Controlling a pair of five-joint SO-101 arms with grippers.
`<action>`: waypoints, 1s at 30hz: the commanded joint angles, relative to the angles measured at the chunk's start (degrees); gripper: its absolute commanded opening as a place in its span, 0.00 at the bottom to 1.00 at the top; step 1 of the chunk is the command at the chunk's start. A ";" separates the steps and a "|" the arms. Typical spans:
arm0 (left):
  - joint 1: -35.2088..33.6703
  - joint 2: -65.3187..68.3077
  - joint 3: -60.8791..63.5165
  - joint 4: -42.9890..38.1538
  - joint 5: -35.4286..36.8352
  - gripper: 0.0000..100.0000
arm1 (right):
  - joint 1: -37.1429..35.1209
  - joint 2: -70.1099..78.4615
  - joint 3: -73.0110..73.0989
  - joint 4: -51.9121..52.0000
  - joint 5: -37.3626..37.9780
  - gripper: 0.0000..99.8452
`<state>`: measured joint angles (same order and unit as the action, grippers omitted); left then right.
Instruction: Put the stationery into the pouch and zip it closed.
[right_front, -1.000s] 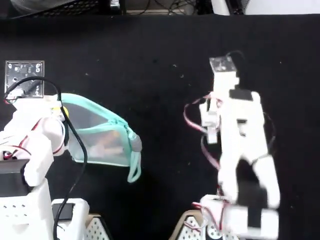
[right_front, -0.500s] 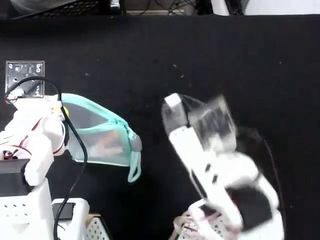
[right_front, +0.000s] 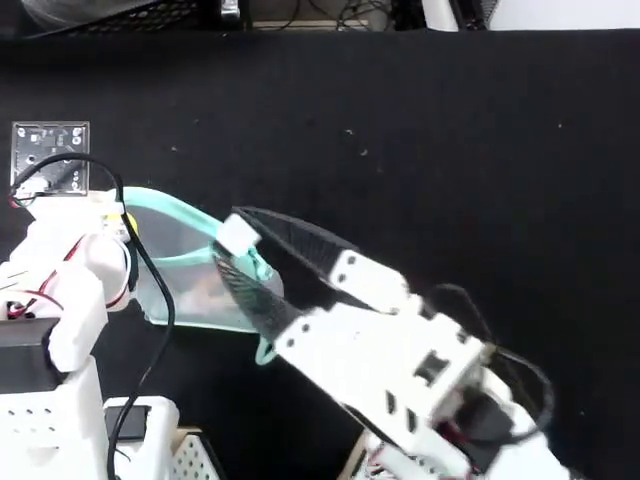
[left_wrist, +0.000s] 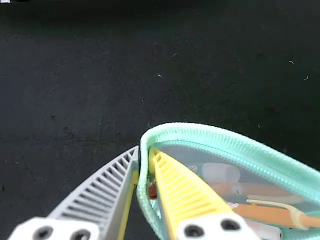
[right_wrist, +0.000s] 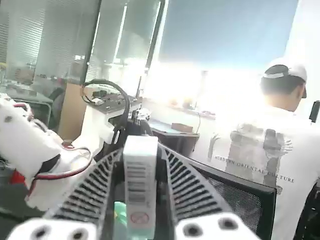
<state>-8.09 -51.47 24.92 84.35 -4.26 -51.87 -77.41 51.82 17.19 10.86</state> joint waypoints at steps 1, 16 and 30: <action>1.01 4.84 9.45 1.32 0.26 0.03 | -0.79 6.73 -0.04 -4.66 0.18 0.01; -2.24 4.84 9.27 1.32 0.18 0.03 | -0.70 15.43 7.60 -4.75 -0.18 0.01; -2.07 4.84 9.27 1.32 0.18 0.03 | -0.62 15.87 -17.71 30.68 -1.32 0.17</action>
<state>-9.41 -51.47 24.92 84.35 -4.26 -51.96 -61.67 42.51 41.80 9.54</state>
